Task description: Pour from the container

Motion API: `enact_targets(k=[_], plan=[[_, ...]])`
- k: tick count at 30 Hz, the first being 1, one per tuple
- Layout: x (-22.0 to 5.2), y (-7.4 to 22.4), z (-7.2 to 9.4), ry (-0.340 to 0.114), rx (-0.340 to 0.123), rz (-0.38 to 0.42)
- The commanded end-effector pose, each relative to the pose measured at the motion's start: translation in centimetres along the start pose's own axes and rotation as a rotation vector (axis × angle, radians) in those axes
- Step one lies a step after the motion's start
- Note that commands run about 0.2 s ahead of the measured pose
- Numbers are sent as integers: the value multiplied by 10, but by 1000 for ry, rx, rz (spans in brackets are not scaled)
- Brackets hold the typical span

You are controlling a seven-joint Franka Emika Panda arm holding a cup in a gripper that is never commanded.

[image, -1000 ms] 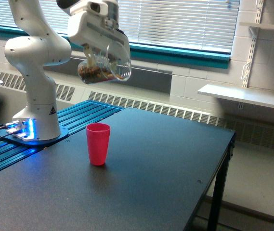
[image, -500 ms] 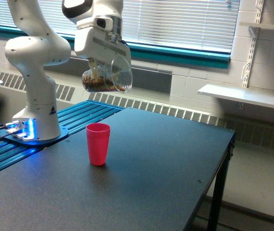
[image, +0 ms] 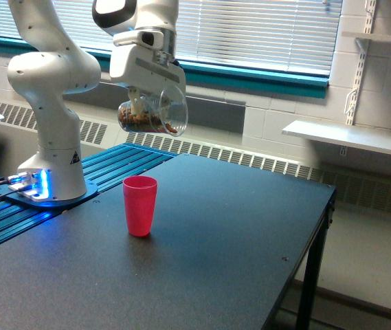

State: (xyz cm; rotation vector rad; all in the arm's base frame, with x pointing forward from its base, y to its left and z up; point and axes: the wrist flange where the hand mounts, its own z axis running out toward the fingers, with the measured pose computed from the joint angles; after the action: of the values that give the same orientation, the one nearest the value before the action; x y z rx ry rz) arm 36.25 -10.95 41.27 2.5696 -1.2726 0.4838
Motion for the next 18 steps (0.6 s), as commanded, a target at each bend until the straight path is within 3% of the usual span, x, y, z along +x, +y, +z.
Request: enact_targets(k=[1,18], plan=[[-12,-1,-2,-15,-6,-19],[-56,1,8,-83,-22,-17]])
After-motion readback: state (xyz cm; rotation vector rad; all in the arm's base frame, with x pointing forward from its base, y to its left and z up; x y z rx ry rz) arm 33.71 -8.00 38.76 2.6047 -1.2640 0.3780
